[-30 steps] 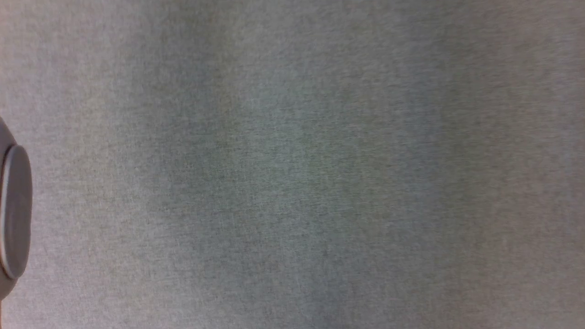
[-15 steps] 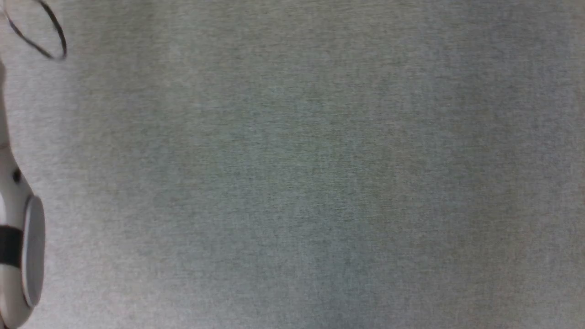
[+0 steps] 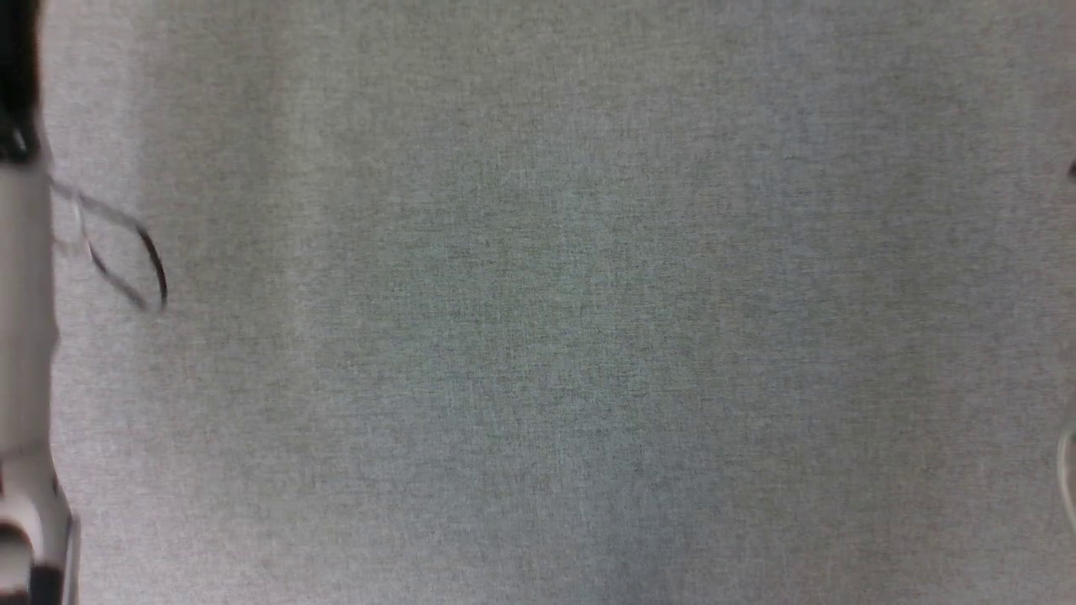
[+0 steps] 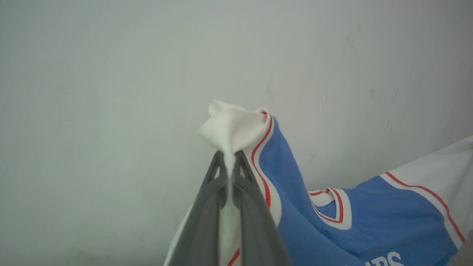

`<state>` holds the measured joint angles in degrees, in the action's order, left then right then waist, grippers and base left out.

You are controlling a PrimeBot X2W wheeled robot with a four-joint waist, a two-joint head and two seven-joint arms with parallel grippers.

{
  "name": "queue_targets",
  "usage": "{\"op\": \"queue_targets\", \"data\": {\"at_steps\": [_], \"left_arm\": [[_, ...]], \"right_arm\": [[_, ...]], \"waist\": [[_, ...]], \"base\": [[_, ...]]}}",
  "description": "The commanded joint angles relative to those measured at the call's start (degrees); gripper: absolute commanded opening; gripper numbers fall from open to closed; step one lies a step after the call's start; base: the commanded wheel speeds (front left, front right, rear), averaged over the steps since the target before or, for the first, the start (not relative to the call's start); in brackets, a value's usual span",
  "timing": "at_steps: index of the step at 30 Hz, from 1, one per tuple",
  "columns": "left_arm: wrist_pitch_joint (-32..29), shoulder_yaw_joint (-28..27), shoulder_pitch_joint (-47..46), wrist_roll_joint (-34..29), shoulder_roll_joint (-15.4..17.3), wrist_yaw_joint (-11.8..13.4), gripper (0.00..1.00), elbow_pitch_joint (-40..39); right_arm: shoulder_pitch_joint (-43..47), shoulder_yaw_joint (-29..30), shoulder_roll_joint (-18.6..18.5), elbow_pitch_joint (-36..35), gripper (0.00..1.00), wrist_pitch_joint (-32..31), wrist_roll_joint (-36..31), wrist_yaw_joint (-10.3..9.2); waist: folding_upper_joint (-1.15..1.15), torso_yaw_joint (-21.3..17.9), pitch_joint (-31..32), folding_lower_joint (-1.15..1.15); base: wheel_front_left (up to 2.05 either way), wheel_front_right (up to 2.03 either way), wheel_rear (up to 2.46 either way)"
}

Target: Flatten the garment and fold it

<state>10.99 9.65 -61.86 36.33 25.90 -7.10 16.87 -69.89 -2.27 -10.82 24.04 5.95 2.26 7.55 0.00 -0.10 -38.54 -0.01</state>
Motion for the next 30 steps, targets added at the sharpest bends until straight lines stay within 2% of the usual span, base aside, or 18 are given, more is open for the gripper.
{"op": "queue_targets", "data": {"at_steps": [1,6,15,19,24,30], "left_arm": [[-0.6,-0.2,3.2,0.7,0.6,-0.2,0.0,-1.6],[-3.2,-0.1,11.5,2.1,1.1,1.4,0.0,-5.9],[-9.2,-0.8,30.1,5.9,2.2,6.0,0.0,-14.1],[-12.7,0.7,39.4,7.3,3.1,6.6,0.0,-16.9],[-15.0,2.0,46.7,8.1,3.9,7.2,0.0,-18.1],[-18.4,3.3,57.1,11.7,4.6,7.0,0.0,-20.0]], "right_arm": [[3.0,0.2,-0.6,-1.6,0.0,-1.2,2.2,-0.06],[11.1,0.9,-1.1,-6.2,0.0,-5.5,7.3,-0.06],[30.7,2.7,-0.3,-16.9,0.0,-15.8,14.7,-0.06],[40.3,3.5,-0.2,-20.6,0.0,-20.8,18.5,-0.06],[46.9,3.8,0.0,-22.3,0.0,-24.4,21.7,-0.06],[56.3,2.4,-3.0,-25.1,0.0,-30.1,27.3,-0.06]], "waist": [[0.0,-0.4,2.0,0.01],[0.0,-0.8,4.6,0.01],[0.0,-1.8,11.8,0.01],[0.0,-1.8,15.5,0.01],[0.0,-1.6,18.5,0.01],[0.0,-1.1,22.5,0.01]], "base": [[0.0,0.0,0.0],[0.0,0.0,0.0],[0.0,0.0,0.0],[0.0,0.0,0.0],[0.0,0.0,0.0],[0.0,0.0,0.0]]}}
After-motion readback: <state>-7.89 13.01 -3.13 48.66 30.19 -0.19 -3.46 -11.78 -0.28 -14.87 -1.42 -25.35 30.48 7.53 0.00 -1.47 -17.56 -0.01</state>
